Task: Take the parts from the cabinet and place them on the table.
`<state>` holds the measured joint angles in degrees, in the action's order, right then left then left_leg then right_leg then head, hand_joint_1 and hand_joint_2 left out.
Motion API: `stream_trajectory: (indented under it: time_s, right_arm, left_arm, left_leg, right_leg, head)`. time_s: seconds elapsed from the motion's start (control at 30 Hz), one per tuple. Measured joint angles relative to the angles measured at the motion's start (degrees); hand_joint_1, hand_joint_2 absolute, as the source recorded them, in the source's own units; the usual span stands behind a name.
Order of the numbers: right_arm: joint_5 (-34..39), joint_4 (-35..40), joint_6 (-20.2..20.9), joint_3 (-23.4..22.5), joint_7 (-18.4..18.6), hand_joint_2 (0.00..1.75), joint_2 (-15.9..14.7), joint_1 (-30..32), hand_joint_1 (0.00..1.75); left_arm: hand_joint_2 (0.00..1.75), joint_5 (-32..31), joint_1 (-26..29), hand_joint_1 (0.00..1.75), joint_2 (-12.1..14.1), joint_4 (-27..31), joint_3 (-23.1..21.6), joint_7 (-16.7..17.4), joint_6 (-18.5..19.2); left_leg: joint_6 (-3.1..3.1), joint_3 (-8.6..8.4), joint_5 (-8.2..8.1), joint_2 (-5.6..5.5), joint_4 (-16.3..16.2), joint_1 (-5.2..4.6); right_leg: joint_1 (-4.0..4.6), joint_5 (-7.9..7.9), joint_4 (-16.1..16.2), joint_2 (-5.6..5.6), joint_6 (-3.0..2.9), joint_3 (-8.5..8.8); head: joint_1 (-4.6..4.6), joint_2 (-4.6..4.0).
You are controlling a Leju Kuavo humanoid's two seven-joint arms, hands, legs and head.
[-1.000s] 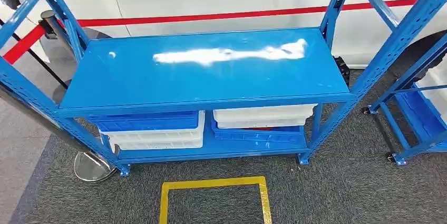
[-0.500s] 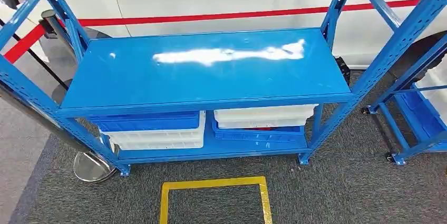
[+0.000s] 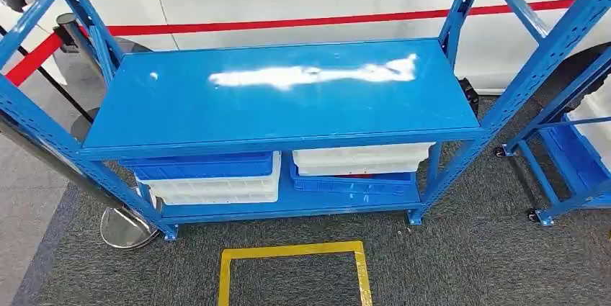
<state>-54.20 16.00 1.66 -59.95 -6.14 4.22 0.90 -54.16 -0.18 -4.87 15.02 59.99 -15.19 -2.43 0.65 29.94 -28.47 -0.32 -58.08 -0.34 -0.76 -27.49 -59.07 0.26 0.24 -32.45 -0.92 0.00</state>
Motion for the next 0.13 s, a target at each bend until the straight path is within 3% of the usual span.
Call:
stream_trajectory:
  time_s: [0.13]
  right_arm:
    - [4.2, 0.4, -0.1, 4.5, 0.6, 1.75, -0.3, 0.5, 0.0]
  left_arm:
    - [0.0, 4.2, 0.6, 0.0, 0.3, 0.4, -4.5, 1.2, 0.2]
  left_leg:
    - [0.0, 0.0, 0.0, 0.0, 0.0, 0.0]
  right_leg:
    - [0.0, 0.0, 0.0, 0.0, 0.0, 0.01]
  head:
    - [0.02, 0.0]
